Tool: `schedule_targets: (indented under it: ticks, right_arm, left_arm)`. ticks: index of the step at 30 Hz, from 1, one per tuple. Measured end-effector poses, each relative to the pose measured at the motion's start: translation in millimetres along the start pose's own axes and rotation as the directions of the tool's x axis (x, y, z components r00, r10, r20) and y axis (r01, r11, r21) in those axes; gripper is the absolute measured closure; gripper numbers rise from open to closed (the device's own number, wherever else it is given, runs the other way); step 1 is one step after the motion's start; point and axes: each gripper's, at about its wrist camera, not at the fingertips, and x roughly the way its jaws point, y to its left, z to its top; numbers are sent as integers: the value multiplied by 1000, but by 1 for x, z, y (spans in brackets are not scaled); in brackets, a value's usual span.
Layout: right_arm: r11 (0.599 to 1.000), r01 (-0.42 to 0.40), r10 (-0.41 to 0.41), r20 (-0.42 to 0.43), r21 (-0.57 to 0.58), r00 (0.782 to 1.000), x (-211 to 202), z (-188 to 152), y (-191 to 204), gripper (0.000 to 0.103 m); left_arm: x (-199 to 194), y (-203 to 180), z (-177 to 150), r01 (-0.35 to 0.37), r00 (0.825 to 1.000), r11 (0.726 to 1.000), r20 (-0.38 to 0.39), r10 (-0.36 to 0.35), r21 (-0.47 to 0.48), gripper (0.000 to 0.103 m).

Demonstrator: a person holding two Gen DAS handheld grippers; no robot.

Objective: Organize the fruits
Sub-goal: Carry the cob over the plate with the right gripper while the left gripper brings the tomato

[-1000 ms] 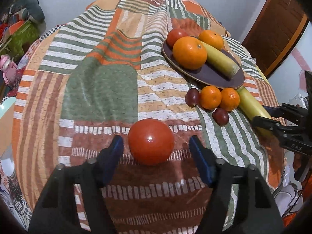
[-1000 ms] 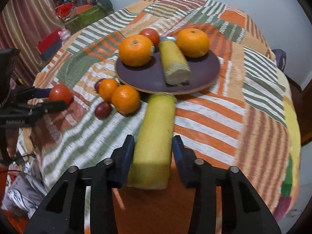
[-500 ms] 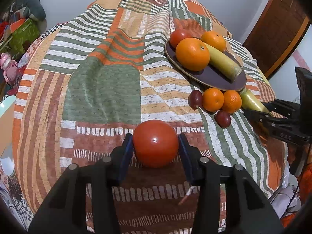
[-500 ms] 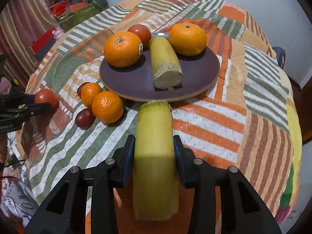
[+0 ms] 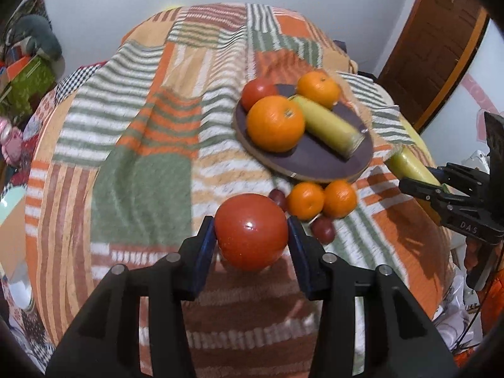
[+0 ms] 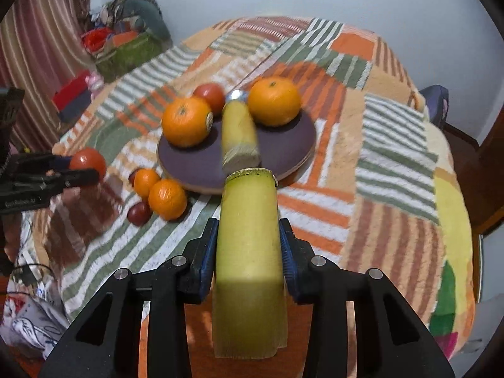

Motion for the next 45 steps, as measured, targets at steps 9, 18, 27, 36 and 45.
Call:
schedule_targets:
  ticks: [9, 18, 27, 36, 45]
  right_arm:
    - [1000, 20, -21, 101, 12, 995, -16, 27, -11, 69]
    - [1000, 17, -16, 126, -3, 992, -2, 50, -19, 69]
    - [999, -9, 16, 128, -51, 992, 21, 72, -15, 69]
    - [997, -39, 46, 102, -62, 994, 50, 82, -13, 69]
    - [995, -49, 55, 67, -88, 996, 67, 81, -8, 69]
  left_arm:
    - [13, -35, 34, 28, 999, 997, 16, -29, 69, 58]
    - [39, -50, 55, 57, 998, 995, -6, -57, 81, 58]
    - [67, -64, 67, 86, 995, 992, -49, -82, 97, 58]
    - [83, -68, 72, 88, 995, 992, -64, -82, 91, 58]
    - [90, -71, 69, 77, 995, 992, -72, -70, 99, 58]
